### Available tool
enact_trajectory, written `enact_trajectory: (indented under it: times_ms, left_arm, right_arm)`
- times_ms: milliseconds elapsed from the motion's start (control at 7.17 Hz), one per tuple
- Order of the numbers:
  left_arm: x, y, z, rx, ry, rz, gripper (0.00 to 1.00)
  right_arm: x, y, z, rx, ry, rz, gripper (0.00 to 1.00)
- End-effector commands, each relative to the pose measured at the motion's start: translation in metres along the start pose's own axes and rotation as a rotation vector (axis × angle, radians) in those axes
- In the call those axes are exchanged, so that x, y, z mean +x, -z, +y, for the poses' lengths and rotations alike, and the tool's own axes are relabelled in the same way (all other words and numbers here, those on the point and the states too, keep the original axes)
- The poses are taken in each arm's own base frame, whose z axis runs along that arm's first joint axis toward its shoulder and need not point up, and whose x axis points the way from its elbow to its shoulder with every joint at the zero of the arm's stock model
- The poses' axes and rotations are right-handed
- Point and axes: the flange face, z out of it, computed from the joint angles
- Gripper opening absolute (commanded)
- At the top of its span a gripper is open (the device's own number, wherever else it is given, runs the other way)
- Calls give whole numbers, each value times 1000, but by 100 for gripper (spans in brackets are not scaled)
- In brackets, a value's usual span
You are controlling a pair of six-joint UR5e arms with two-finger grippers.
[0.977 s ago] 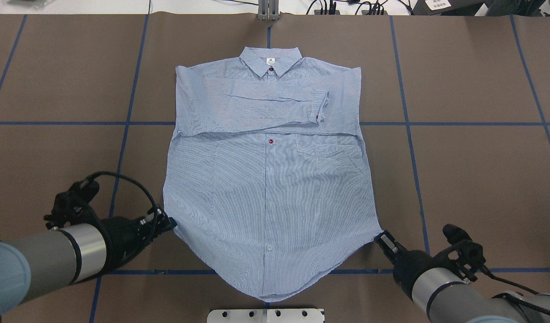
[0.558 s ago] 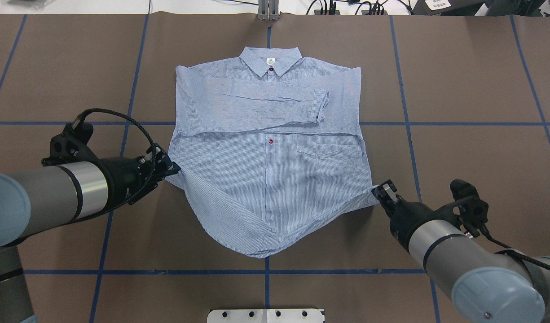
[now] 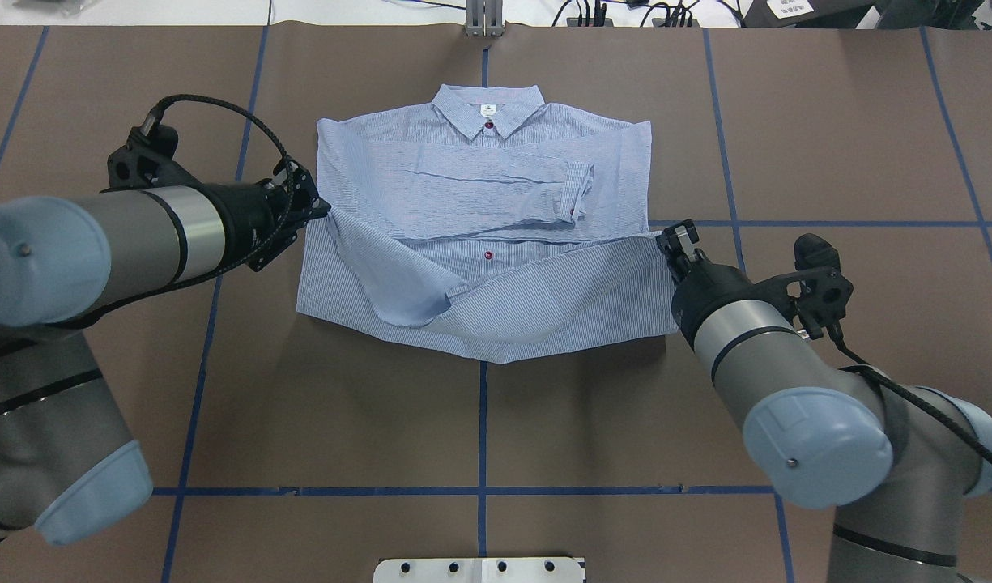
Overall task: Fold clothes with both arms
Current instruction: 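Lift the hem with both grippers and fold it toward the collar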
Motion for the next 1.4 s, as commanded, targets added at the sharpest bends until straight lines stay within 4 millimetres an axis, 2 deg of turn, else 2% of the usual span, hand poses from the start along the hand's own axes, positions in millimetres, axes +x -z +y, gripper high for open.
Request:
enact_trajectory:
  times_ms: [0,140,419,558,698,837,977,1116,1256]
  left_arm:
    - [18,-42,-38,41,26,1,0]
    - [21,-64,-56,63,30,6,0]
    - [39,-86,-96,83,5,-17,0]
    - [32,-105,-112,90,-20,-15,0]
    - [27,-132,-119,83,-22,0,0]
    - [25,-152,-123,84,-23,-2,0]
    - [15,-164,-131,87,-26,-6,0]
    - [15,-176,-135,93,-65,-12,0]
    - [18,-183,-135,94,-68,-16,0]
  right_arm:
    - [-17,-23,-3,79,-16,-73,0]
    - [-29,-28,-18,95,-28,-97,0]
    - [-36,-37,-32,125,-34,-103,0]
    - [-35,-49,-40,148,-36,-105,0]
    - [-26,-74,-43,143,-57,-134,0]
    - [-24,-97,-31,124,-54,-165,0]
    - [-28,-104,-31,124,-39,-177,0]
    - [-26,-119,-38,152,-30,-170,0]
    - [-33,-132,-32,164,-31,-170,0]
